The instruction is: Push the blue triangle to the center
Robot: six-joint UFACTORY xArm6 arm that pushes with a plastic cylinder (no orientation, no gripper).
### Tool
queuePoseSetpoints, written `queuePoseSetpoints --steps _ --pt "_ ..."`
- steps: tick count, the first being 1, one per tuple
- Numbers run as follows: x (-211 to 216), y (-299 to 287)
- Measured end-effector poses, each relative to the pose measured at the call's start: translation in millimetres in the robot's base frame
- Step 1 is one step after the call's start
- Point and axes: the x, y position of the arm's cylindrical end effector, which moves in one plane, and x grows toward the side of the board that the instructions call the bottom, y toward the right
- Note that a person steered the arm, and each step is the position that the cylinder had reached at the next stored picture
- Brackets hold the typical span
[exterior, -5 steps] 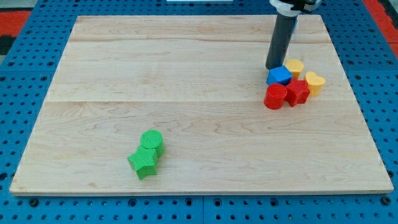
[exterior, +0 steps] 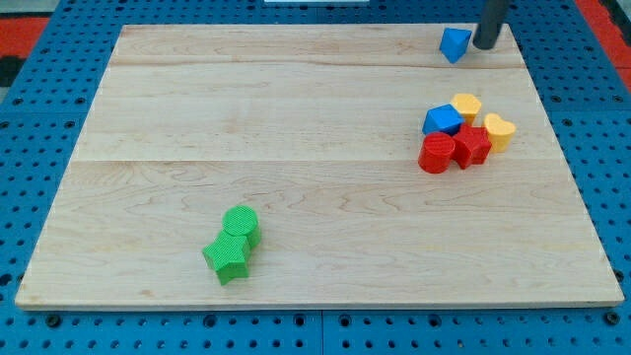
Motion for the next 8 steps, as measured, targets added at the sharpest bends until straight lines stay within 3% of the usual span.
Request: queuePoseSetpoints --steps 8 --pt "-4 -235"
